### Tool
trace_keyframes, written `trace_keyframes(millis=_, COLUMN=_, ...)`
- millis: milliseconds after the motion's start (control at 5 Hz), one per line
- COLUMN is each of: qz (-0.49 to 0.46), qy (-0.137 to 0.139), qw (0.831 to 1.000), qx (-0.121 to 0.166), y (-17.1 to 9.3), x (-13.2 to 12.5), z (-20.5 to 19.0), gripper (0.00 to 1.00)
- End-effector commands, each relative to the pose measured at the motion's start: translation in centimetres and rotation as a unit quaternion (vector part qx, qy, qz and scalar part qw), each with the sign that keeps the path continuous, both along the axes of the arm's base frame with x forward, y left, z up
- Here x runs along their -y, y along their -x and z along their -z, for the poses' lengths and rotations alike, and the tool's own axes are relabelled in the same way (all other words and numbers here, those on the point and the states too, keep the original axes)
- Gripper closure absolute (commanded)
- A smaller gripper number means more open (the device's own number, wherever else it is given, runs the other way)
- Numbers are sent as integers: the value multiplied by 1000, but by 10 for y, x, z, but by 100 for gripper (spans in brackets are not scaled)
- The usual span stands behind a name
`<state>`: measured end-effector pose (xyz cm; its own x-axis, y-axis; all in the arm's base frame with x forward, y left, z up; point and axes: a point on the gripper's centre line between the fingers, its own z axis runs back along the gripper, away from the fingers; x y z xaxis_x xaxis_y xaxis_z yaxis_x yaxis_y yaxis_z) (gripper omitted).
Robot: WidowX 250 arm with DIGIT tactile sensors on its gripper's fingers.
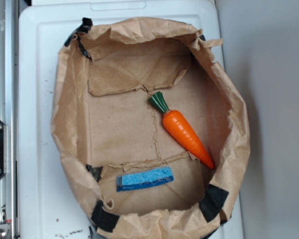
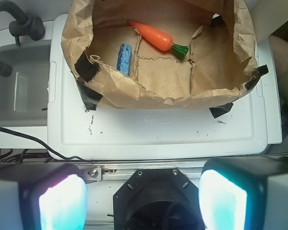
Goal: Grab the blue sponge.
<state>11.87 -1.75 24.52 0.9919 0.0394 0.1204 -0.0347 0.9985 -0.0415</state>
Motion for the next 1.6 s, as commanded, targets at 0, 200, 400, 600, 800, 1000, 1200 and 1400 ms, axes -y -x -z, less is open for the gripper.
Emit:
trace_keyframes(millis=0, qz=0, qy=0, qw=1000, qx=0, y=0, x=0, z=0, gripper=0)
trace_keyframes(millis=200, qz=-41, qy=13, qw=999, qx=-4, y=-50, x=28, z=1, gripper=0)
trace_keyframes(millis=400, qz=-77, qy=33, qw=996, qx=1, y=-102, x=28, z=0, gripper=0)
trace_keyframes(millis=600, qz=-101, qy=32, qw=994, qx=25, y=-151, x=19, z=8, gripper=0)
trace_keyframes(millis=800, qz=-97, qy=26, qw=995, qx=26, y=-202, x=-1, z=33, gripper=0)
trace_keyframes(millis=1000, qz=-70, qy=-1, qw=998, qx=5, y=-185, x=-30, z=77, gripper=0)
trace_keyframes(millis=1200, qz=-70, qy=-1, qw=998, qx=5, y=-185, x=-30, z=77, gripper=0)
trace_keyframes(millis=1400, qz=-70, qy=-1, qw=998, qx=5, y=-185, x=-30, z=77, gripper=0)
